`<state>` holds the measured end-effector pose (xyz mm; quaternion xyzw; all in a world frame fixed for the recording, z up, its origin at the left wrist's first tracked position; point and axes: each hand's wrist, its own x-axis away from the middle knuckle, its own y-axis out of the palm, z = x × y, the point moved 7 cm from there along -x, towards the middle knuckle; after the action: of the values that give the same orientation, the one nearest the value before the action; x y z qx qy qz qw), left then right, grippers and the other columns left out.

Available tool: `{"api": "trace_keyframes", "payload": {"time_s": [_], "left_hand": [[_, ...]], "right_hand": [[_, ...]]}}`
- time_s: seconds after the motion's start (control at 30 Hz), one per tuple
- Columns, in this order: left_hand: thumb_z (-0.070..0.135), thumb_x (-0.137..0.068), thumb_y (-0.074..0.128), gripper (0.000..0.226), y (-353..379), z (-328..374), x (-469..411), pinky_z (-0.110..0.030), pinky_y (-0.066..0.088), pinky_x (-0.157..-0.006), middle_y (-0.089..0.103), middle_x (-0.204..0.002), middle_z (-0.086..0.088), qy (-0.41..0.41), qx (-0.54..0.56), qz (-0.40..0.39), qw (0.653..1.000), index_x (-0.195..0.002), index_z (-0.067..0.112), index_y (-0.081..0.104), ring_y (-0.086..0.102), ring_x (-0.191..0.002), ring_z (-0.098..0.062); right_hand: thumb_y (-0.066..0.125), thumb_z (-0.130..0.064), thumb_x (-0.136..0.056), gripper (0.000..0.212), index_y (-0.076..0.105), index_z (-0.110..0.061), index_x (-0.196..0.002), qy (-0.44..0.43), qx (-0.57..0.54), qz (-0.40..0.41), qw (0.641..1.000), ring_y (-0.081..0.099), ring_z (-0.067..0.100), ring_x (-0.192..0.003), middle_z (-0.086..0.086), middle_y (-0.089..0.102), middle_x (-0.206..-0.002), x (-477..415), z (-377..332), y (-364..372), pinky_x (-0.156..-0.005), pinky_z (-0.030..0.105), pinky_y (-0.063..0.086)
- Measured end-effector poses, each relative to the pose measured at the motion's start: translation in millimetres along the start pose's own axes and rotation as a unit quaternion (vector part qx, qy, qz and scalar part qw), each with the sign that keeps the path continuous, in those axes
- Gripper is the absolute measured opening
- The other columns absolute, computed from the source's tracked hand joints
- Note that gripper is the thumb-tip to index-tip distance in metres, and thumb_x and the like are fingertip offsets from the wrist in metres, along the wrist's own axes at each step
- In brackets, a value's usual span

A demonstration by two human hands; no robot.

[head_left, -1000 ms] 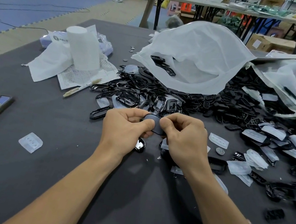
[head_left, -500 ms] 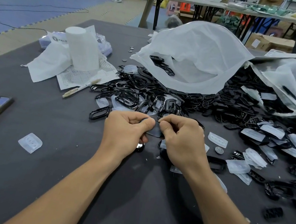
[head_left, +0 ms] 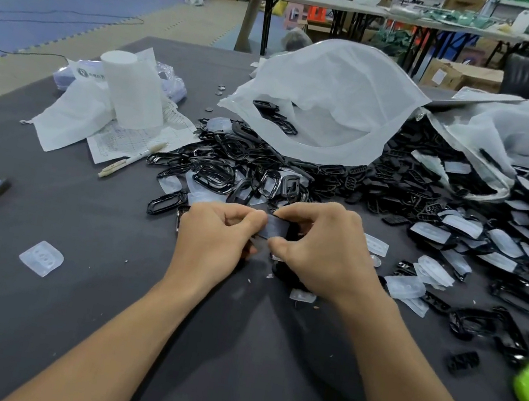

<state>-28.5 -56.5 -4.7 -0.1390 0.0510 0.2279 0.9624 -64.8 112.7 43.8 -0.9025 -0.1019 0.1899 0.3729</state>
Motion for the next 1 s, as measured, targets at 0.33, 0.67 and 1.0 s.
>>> {"api": "trace_keyframes", "payload": {"time_s": [0.33, 0.67, 1.0], "left_hand": [[0.024, -0.087, 0.067, 0.027, -22.3, 14.8, 4.5, -0.015, 0.041, -0.088, 0.067, -0.077, 0.039, 0.034, -0.172, 0.110, 0.978, -0.100, 0.044, 0.078, 0.064, -0.095, 0.013], [0.021, -0.085, 0.063, 0.036, -20.1, 8.6, 5.1, -0.027, 0.043, -0.089, 0.072, -0.122, 0.016, 0.058, -0.348, 0.064, 0.934, -0.114, 0.038, 0.077, 0.065, -0.114, -0.015], [0.036, -0.095, 0.058, 0.022, -16.7, 11.8, 1.7, -0.031, 0.038, -0.073, 0.074, -0.107, 0.008, 0.092, -0.480, -0.029, 0.872, -0.108, 0.043, 0.073, 0.065, -0.104, -0.020]], "right_hand": [[0.086, -0.033, -0.077, 0.054, 0.071, -0.028, -0.129, 0.261, 0.204, 0.029, 0.943, 0.063, 0.028, -0.121, 0.004, 0.073, -0.127, -17.4, 118.0, -124.0, -0.106, 0.042, 0.050], [0.067, -0.007, -0.087, 0.030, 0.079, -0.025, -0.107, 0.158, 0.172, -0.044, 0.971, 0.068, 0.028, -0.111, 0.005, 0.076, -0.115, -59.3, 79.5, -32.2, -0.099, 0.038, 0.056], [0.064, -0.017, -0.094, 0.017, 0.079, -0.025, -0.092, 0.172, -0.010, 0.163, 0.972, 0.070, 0.020, -0.081, -0.004, 0.076, -0.083, -33.9, 68.1, -20.4, -0.077, 0.035, 0.058]]}}
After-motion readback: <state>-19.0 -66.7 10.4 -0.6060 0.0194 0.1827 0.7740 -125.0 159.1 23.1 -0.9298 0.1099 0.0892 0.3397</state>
